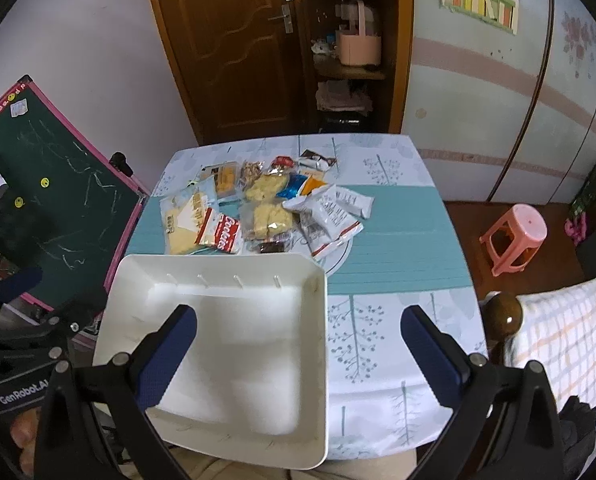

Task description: Organize snacks

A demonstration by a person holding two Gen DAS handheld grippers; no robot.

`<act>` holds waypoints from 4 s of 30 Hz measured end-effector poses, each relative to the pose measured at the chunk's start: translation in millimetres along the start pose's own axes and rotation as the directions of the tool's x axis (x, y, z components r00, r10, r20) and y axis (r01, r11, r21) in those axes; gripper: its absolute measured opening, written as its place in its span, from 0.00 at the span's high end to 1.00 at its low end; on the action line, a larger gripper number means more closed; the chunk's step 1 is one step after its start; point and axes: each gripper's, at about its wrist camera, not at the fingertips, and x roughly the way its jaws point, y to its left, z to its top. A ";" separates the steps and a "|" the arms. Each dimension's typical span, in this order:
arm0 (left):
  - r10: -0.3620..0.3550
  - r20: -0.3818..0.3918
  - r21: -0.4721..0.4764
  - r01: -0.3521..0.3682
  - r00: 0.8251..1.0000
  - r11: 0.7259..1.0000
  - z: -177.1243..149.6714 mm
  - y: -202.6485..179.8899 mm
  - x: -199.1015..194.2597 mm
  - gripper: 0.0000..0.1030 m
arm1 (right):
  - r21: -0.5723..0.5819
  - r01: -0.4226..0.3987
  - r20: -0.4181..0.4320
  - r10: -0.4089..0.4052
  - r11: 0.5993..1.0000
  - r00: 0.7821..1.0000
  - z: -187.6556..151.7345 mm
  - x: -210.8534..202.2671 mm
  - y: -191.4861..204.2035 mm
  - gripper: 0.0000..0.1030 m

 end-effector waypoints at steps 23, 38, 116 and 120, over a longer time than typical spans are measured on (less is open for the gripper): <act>-0.106 -0.059 0.000 0.107 0.993 0.994 18.0 -0.5 1.6 0.01 | -0.047 0.023 0.059 -0.020 0.999 0.998 13.1 -12.7 -1.2 0.01; -0.003 -0.029 -0.055 0.001 1.000 0.998 63.9 35.8 20.4 0.01 | -0.084 0.069 0.160 -0.055 0.994 0.986 48.9 -28.5 -8.9 0.01; -0.190 -0.067 -0.025 0.189 0.979 0.982 99.7 14.1 93.7 0.89 | -0.076 -0.169 0.026 0.171 0.983 0.985 100.8 122.5 -32.2 0.55; -0.212 0.031 -0.015 0.212 0.977 0.977 72.1 23.8 38.6 0.89 | -0.068 -0.238 0.063 0.242 0.969 0.968 75.6 75.0 -16.5 0.55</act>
